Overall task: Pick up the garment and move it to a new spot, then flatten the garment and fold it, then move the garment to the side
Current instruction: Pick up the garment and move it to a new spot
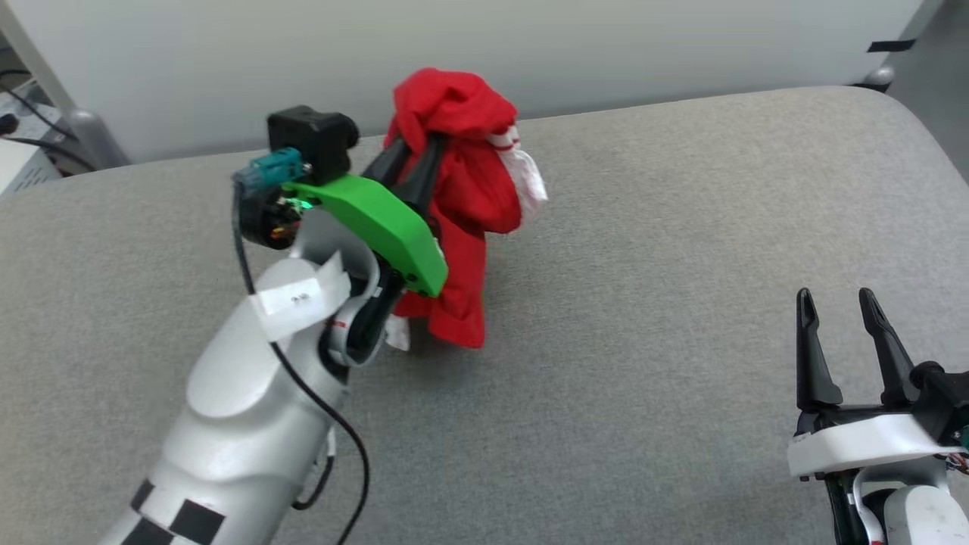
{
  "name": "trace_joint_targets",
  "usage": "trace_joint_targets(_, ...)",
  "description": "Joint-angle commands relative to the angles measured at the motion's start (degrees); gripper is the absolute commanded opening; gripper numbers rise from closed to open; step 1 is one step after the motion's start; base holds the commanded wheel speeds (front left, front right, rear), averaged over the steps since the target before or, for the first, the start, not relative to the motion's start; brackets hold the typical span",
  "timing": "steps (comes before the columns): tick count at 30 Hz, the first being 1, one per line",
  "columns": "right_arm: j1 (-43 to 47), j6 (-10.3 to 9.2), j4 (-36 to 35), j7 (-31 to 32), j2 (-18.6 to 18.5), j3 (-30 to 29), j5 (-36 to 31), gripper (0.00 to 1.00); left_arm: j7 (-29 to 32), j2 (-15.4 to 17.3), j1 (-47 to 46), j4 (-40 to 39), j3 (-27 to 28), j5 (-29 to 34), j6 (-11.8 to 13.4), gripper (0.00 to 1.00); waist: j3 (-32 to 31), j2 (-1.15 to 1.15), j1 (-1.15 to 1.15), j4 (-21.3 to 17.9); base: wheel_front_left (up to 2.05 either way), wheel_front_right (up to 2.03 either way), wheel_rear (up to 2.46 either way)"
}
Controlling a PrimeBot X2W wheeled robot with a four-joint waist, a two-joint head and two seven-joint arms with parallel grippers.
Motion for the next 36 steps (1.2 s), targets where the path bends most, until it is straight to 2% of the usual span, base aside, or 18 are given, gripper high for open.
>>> trace_joint_targets(1,-0.6,-0.04,-0.2,-0.5,-0.1,-0.1,0.8,1.00,-1.0,-1.4,-0.6,1.5,-0.7,1.1,0.4,0.00,2.1,0.58,0.00,-3.5,0.00,0.00,0.00)
trace_joint_targets(6,-1.3,-0.04,-0.2,-0.5,-0.1,0.9,1.5,1.00,-3.1,-6.0,-0.2,10.9,-6.4,4.5,-0.5,0.00,4.4,0.58,0.00,-6.9,0.00,0.00,0.00)
trace_joint_targets(11,-1.3,-0.04,-0.3,-0.5,-0.1,1.8,2.1,1.00,-3.5,-8.8,1.6,19.2,-12.1,6.5,-2.0,0.00,5.7,0.58,0.00,-8.7,0.00,0.00,0.00)
trace_joint_targets(12,-1.2,-0.04,-0.2,-0.5,-0.1,1.9,2.2,1.00,-3.2,-9.2,2.1,20.9,-13.3,6.7,-2.4,0.29,5.8,0.58,0.00,-8.8,0.00,0.00,0.00)
trace_joint_targets(13,-1.1,-0.04,-0.2,-0.5,-0.1,2.0,2.2,1.00,-3.0,-9.5,2.4,22.1,-14.1,6.9,-2.7,0.90,5.9,0.58,0.00,-8.9,0.00,0.00,0.00)
trace_joint_targets(14,-1.0,-0.04,-0.1,-0.5,-0.1,2.2,2.1,1.00,-2.9,-9.8,2.8,23.4,-14.9,6.6,-3.0,1.00,6.0,0.58,0.00,-8.9,0.00,0.00,0.00)
trace_joint_targets(21,-0.5,-0.04,0.4,-0.5,-0.1,2.1,1.4,1.00,-6.5,-10.8,3.0,26.2,-16.7,4.9,-4.3,1.00,4.5,0.58,0.00,-6.2,0.00,0.00,0.00)
trace_joint_targets(30,0.8,-0.04,1.1,-0.5,-0.1,0.5,0.1,1.00,-10.9,-11.0,2.9,23.2,-17.1,2.8,-4.6,1.00,-0.6,0.58,0.00,1.2,0.00,0.00,0.00)
trace_joint_targets(36,1.8,-0.04,1.5,-0.5,-0.1,-0.5,-0.1,1.00,-11.5,-8.9,5.0,18.9,-16.4,2.2,-3.5,1.00,-4.0,0.58,0.00,5.3,0.00,0.00,0.00)
